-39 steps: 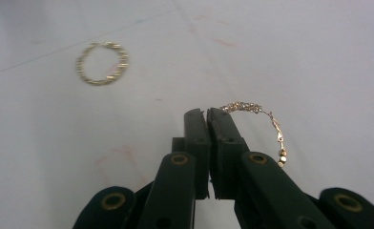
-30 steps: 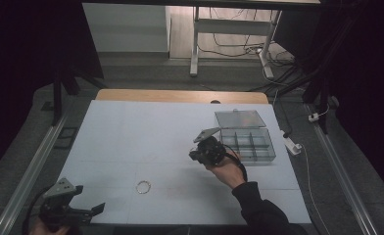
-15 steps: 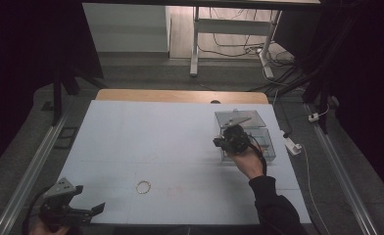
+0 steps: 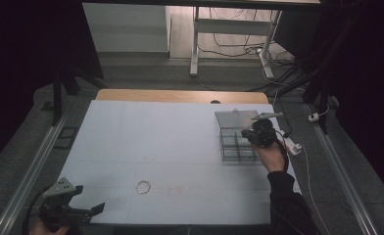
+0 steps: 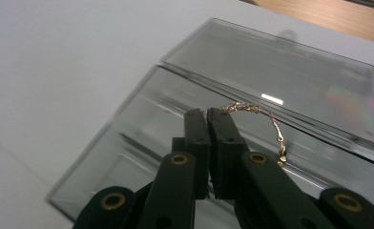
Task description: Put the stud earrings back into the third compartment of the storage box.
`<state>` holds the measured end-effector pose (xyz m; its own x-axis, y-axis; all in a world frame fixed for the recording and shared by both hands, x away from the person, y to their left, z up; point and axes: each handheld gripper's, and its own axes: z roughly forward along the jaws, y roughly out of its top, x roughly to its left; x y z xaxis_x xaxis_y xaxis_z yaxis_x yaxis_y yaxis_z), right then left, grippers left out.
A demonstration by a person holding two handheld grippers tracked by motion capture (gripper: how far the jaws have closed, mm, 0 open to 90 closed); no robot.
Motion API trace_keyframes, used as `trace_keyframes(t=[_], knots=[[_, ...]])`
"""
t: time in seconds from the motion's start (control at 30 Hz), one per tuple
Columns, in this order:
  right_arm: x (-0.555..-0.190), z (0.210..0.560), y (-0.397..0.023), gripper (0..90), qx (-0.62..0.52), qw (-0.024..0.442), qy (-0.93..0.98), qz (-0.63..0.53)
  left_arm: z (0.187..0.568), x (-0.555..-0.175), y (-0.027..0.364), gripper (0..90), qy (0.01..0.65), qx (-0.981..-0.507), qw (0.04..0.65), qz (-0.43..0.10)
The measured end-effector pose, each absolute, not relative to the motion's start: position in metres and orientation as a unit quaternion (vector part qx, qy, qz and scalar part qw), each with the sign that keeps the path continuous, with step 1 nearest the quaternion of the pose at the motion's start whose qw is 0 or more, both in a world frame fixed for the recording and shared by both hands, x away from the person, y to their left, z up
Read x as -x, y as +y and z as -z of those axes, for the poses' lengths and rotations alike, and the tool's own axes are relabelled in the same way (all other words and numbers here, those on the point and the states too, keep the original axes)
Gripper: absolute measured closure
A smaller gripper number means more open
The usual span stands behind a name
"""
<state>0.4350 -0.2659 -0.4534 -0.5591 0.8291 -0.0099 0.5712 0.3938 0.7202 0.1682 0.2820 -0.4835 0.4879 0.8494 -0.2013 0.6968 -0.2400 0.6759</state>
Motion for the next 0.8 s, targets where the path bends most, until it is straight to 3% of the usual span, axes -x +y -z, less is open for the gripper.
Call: trace_keyframes(t=[0.63,0.8], knots=[[-0.452,0.480,-0.308,86.9,-0.485,0.207,0.793,-0.305,0.484,-0.169,0.282,0.0,0.495,-0.781,0.366,-0.103],[-0.452,0.479,-0.311,77.5,-0.501,0.209,0.777,-0.318,0.484,-0.169,0.282,0.0,0.495,-0.781,0.366,-0.103]])
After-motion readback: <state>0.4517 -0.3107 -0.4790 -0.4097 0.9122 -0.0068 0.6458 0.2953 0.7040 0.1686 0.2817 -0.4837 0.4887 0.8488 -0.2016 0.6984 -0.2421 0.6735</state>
